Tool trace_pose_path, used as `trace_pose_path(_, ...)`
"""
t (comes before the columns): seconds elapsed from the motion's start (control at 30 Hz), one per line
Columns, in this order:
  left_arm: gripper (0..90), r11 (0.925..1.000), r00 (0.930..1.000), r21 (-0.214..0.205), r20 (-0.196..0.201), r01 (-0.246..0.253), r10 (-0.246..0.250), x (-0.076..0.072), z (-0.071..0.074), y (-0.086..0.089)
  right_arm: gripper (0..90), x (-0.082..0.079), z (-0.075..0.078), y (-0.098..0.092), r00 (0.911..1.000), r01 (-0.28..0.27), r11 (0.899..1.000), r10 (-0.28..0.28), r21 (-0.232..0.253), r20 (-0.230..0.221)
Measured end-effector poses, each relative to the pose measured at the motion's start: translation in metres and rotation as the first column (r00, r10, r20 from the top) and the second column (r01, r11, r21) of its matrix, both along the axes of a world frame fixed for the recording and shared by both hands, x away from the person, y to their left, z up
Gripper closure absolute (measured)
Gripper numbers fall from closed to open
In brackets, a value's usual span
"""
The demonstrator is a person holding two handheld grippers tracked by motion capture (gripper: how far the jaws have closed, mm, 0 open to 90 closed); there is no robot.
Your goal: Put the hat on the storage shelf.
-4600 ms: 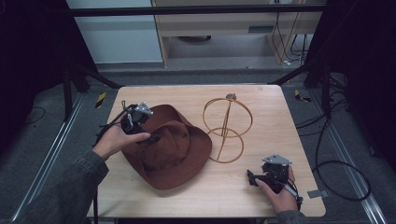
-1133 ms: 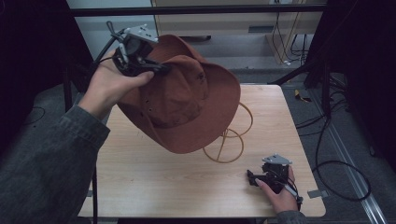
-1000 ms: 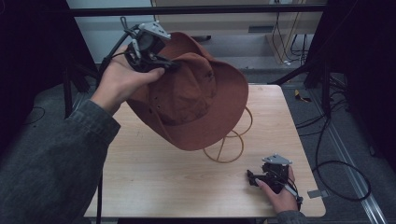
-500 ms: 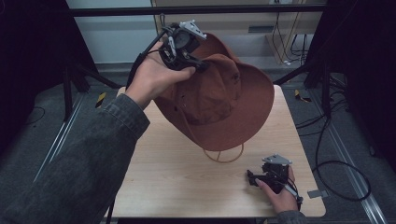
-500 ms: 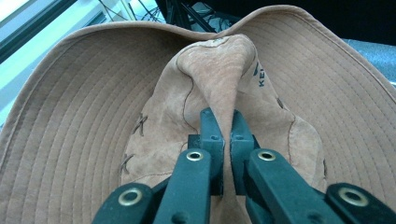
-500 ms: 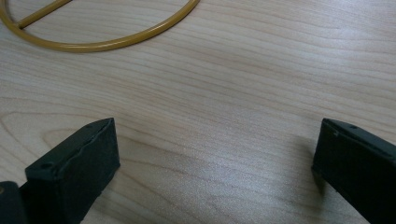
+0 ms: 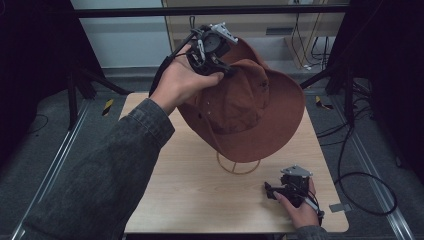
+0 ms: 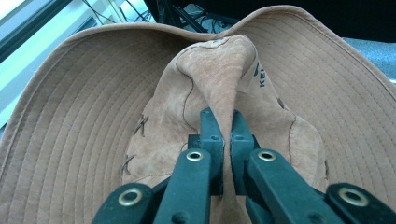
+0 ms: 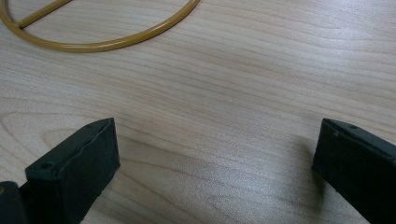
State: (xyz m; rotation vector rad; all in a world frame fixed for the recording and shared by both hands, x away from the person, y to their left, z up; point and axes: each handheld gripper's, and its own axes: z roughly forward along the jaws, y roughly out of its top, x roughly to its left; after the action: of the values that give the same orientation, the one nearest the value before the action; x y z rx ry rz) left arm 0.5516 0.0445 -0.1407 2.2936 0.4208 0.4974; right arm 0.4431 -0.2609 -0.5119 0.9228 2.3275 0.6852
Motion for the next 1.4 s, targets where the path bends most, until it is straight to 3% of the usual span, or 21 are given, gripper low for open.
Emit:
trace_pose_path(0.77,88.5,0.9998,0.9996,0.001,0.023,0.019,-0.019,-0.009,-0.01,-0.03,0.5,0.0,0.0,0.0,1.0,0.0,1.0,0.0,0.0,0.0)
trace_pose_path(1.1,88.5,0.9994,0.9994,0.019,0.019,0.029,-0.029,-0.007,-0.024,-0.049,0.5,0.0,0.0,0.0,1.0,-0.003,1.0,0.003,-0.001,-0.003)
trace_pose_path(1.4,88.5,0.9991,0.9994,0.027,0.009,0.033,-0.034,-0.006,-0.031,-0.054,0.5,0.0,0.0,0.0,1.0,-0.002,1.0,0.002,0.0,-0.003)
